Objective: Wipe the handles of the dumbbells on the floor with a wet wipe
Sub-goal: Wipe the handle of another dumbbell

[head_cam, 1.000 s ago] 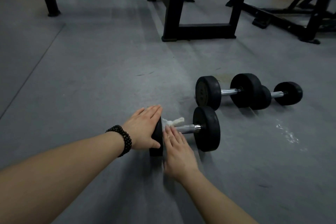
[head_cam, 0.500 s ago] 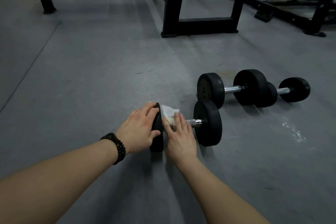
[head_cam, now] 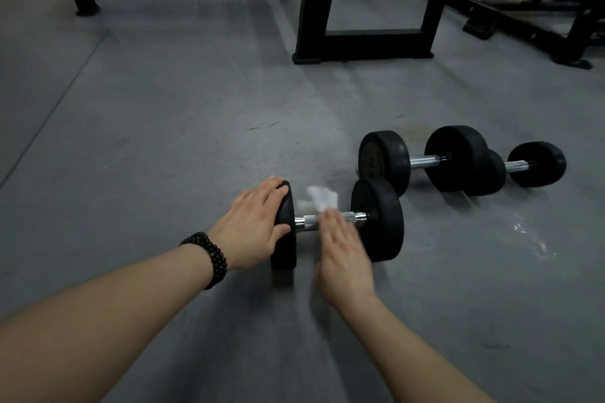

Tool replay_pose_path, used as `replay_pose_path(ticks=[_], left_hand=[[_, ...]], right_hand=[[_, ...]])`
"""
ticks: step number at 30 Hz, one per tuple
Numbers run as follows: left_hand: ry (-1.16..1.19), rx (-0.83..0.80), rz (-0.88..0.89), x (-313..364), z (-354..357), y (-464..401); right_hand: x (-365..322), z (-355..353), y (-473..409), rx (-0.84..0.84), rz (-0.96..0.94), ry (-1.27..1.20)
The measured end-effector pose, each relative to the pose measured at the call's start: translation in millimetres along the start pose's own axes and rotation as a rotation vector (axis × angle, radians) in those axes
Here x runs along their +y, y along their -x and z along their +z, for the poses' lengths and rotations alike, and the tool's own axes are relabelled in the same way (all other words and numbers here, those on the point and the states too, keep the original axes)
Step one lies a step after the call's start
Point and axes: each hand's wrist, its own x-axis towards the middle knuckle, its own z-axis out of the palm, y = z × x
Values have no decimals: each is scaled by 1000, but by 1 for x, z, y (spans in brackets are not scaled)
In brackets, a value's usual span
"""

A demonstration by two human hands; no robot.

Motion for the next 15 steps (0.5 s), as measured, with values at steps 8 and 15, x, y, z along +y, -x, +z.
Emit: replay_pose_path(ticks=[8,15], left_hand=[[-48,146,-39,10,9,-4],[-99,36,9,3,16,-3]], right_hand=[[-25,3,1,-50,-128,-14],[-10,1,0,-21,58,-77]])
